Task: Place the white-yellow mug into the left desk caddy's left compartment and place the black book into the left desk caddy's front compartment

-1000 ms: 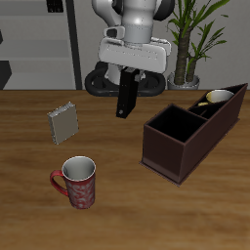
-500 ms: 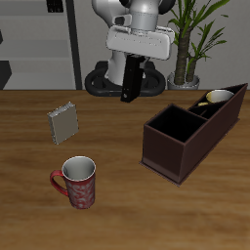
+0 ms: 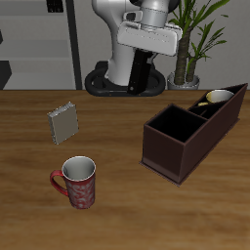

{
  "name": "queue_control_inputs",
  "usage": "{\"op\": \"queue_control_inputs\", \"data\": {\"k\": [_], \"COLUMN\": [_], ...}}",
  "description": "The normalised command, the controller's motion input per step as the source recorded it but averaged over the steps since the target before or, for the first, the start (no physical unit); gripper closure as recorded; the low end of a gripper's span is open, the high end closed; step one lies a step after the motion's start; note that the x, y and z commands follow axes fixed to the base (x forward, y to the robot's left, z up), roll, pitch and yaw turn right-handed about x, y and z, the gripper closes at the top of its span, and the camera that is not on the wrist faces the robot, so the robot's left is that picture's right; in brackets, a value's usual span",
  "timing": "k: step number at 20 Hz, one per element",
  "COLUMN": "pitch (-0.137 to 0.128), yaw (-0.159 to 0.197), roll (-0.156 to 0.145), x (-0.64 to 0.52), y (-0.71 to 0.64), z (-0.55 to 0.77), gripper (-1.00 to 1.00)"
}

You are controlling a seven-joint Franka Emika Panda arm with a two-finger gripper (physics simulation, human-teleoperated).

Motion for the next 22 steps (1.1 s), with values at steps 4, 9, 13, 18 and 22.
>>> {"op": "queue_control_inputs", "data": {"k": [4, 9, 13, 18, 22], "pitch": [-0.038, -0.055, -0.022, 0.000, -0.020], "yaw": [-0.059, -0.040, -0.048, -0.069, -0.051], "roll": [0.058, 0.035, 0.001, 0.017, 0.023], "x": [-0.34, -0.36, -0.23, -0.15, 0.01], "y": [0.38, 0.37, 0.18, 0.12, 0.20], "z": [-0.05, -0.06, -0.07, -0.12, -0.10], "gripper": [1.00, 1.00, 1.00, 1.00, 1.00]}}
